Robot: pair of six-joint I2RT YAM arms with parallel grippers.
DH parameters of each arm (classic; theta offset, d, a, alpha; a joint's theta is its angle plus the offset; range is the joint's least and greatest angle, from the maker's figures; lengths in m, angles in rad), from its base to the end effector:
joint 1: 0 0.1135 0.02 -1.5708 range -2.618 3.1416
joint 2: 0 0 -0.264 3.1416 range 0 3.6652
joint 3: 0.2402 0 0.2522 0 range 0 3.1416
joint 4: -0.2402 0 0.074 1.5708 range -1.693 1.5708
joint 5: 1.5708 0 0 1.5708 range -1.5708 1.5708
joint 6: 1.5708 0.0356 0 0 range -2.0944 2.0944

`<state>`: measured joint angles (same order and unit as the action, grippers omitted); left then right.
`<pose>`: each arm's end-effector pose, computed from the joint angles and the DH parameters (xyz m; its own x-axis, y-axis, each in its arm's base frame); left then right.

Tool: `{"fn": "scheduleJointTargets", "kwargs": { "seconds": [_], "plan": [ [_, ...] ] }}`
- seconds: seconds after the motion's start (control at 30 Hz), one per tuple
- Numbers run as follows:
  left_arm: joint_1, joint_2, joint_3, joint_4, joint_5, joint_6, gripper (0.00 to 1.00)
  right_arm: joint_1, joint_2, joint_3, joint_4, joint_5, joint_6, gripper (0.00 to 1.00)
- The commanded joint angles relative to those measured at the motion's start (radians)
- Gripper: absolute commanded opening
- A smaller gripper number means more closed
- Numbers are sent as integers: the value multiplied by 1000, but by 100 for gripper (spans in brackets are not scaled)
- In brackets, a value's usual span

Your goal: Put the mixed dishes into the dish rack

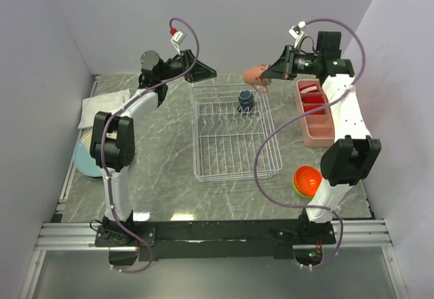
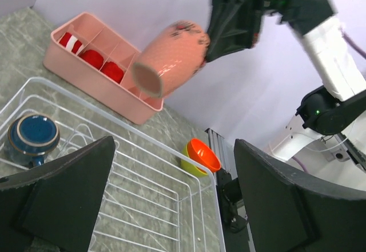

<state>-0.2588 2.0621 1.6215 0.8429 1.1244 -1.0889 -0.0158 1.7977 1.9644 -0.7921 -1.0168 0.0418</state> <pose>0.4499 -0.1523 0.3311 -0.6335 -0.2280 -0.7394 0.7585 0.0062 -0.6517 0.3866 0.0242 0.4163 -0.6133 0.0317 -0.7892 -0.6560 0.5361 0.5313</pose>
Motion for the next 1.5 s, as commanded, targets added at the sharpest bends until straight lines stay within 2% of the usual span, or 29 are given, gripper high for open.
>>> {"fn": "scheduleJointTargets", "kwargs": {
  "seconds": [0.0,0.17,0.3,0.6,0.83,1.47],
  "plan": [
    [-26,26,73,1,6,32,93,7,3,-127,589,-229,483,0],
    [-43,66,92,-16,-8,35,93,42,74,-124,741,-293,616,0],
    [-49,102,92,-7,-21,23,93,59,104,-88,763,-325,650,0],
    [-53,168,152,45,-32,-11,93,94,100,-136,702,-342,624,0],
    [-53,155,146,108,-14,-60,90,109,130,-107,654,-332,596,0],
    [-86,145,149,183,55,-101,77,120,203,-102,721,-351,656,0]
  ]
}}
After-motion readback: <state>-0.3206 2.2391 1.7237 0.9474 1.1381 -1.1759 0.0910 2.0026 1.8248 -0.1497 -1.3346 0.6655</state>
